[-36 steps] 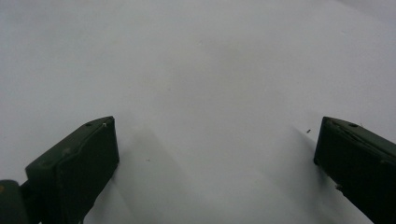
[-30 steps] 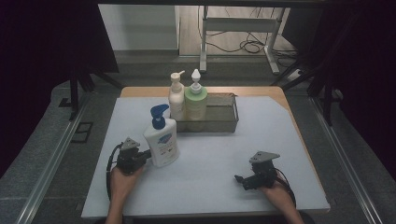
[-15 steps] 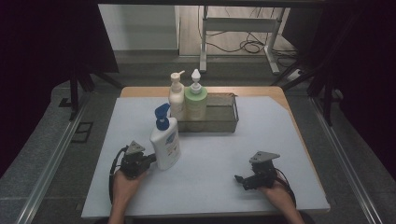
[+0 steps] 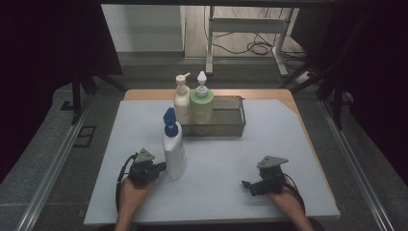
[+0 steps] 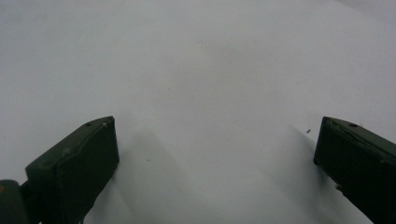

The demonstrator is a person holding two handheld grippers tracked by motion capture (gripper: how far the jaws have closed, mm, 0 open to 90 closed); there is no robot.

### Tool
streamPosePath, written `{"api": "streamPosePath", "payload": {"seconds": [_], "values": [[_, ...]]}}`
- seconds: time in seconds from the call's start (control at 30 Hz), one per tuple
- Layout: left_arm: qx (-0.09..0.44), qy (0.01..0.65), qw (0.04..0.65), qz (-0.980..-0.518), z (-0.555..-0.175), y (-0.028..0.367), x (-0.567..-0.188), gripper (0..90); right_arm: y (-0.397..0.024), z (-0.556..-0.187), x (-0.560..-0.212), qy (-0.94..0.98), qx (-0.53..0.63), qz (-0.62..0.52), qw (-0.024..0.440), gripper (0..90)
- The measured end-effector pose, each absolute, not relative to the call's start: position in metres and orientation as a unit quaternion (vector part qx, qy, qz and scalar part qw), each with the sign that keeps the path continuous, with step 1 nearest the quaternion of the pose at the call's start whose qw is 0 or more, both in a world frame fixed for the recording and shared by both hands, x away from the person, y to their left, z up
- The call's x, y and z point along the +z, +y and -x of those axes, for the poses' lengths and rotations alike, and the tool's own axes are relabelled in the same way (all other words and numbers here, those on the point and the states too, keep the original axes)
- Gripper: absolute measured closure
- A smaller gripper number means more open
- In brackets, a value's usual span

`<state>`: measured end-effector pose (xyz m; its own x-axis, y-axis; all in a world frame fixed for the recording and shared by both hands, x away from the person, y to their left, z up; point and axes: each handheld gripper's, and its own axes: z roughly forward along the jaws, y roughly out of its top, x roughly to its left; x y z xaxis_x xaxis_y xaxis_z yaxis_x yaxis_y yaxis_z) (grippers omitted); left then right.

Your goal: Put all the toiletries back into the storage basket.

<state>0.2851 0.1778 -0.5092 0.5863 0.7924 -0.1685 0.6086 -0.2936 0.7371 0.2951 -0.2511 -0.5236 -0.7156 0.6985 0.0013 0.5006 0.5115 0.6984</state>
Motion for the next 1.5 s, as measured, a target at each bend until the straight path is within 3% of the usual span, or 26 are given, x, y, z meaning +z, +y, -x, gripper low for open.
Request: {"api": "streamPosePath", "payload": {"seconds": [1.5], "values": [[0.092, 0.368, 0.372, -0.847, -0.277, 0.123, -0.512, 89.3, -0.251, -0.295, -0.524, 0.857, 0.350, -0.350, 0.141, 0.0]]}}
